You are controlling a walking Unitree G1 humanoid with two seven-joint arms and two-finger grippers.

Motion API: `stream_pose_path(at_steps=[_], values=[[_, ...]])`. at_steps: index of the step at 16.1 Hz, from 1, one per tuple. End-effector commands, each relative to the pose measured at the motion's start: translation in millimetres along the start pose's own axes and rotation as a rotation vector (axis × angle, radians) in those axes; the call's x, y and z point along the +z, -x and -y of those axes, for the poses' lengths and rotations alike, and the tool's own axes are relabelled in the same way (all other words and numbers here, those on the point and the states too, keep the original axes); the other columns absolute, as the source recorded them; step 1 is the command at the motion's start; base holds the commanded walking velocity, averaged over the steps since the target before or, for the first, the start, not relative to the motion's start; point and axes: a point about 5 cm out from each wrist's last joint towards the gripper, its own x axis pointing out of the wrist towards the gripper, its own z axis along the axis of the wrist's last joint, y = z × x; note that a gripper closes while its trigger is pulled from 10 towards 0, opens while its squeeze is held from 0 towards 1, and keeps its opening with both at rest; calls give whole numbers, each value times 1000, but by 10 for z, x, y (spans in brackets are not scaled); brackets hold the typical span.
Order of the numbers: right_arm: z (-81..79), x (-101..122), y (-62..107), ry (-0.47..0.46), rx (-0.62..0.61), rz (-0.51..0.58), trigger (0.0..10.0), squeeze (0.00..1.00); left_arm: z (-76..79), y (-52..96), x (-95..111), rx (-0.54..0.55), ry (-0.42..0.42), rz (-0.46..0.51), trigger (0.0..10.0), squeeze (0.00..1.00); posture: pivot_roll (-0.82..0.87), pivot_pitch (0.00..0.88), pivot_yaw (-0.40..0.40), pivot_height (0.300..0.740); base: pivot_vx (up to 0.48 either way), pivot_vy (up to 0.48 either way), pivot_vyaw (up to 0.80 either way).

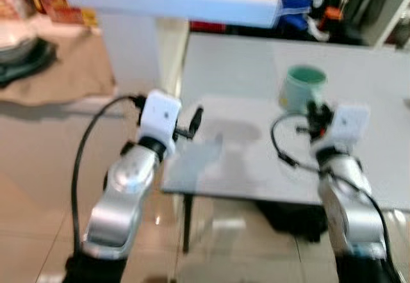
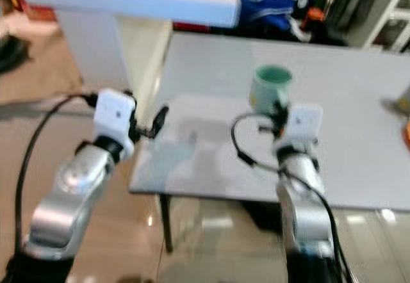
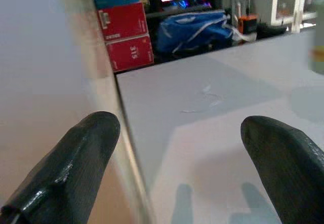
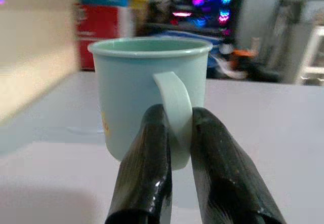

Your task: Setting the table

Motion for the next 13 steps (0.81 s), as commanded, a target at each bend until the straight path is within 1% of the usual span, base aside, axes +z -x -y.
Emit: stream_pose_path(at_steps=[1, 3, 5, 7, 9, 11, 13], values=[[-41, -94, -56, 25, 37, -47, 10000, 0, 70, 37, -40, -65, -7, -36, 10000, 0, 64, 120, -57, 740, 0, 0, 0], [-58, -182, -186, 72, 53, -80, 10000, 0, 116, 101, -65, -127, 0, -57, 10000, 0, 71, 136, -50, 740, 0, 0, 0], [-30, -255, -305, -18, 26, -119, 10000, 0, 138, 120, -43, -156, -12, -56, 10000, 0, 85, 146, -50, 740, 0, 0, 0], [10, -304, -460, -30, 15, -129, 10000, 0, 113, 132, 9, -158, -24, -51, 10000, 0, 108, 166, -45, 740, 0, 0, 0], [-8, -361, -613, -38, 17, -165, 10000, 0, 102, 148, 25, -174, -30, -54, 10000, 0, 124, 177, -40, 740, 0, 0, 0], [-38, -376, -701, -66, 30, -192, 10000, 0, 111, 147, 39, -186, -31, -55, 10000, 0, 130, 183, -39, 740, 0, 0, 0], [-119, -389, -770, -53, 62, -212, 10000, 0, 176, 155, 60, -240, -11, -54, 10000, 0, 137, 195, -38, 740, 0, 0, 0]])
